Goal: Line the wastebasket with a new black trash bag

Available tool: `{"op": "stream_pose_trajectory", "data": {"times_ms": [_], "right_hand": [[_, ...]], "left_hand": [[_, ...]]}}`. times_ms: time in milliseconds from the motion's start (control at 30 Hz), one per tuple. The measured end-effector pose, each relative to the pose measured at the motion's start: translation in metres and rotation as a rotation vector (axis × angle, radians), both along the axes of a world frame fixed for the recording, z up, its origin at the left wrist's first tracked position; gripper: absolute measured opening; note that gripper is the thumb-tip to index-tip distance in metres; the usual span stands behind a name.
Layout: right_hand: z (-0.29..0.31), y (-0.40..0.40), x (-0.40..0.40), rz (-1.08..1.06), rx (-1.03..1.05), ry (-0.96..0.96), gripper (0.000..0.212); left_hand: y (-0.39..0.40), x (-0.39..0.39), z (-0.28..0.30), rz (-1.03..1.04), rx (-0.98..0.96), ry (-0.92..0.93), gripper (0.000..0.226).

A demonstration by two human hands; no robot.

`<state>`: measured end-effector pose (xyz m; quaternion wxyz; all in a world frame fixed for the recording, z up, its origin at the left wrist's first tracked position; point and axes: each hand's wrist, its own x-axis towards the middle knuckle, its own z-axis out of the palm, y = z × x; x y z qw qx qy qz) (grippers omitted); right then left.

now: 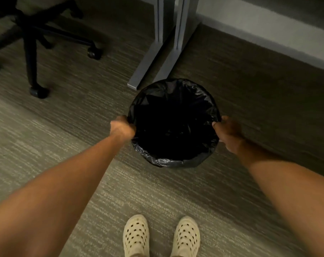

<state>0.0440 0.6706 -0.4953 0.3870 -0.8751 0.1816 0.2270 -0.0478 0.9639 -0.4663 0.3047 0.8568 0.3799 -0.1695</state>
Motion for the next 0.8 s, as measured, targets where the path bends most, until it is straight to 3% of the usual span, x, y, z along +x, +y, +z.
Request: {"op": "stream_pose_trajectory", "data": {"times_ms": [200, 300, 800], "right_hand": [[-0.013, -0.001, 0.018, -0.066, -0.024, -0.003, 0.024], [-0.02, -0.002, 0.021, -0.077, -0.043, -0.013, 0.011], [-0.024, -0.006, 0.016, -0.085, 0.061, 0.019, 0.028]], "left_hand": [[-0.001, 0.043, -0.008, -0.094, 0.032, 0.0, 0.031], [-0.003, 0.054, -0.013, -0.121, 0.034, -0.007, 0.031], [0.003, 0.058, -0.028, -0.061, -0.022, -0.1, 0.029]]}}
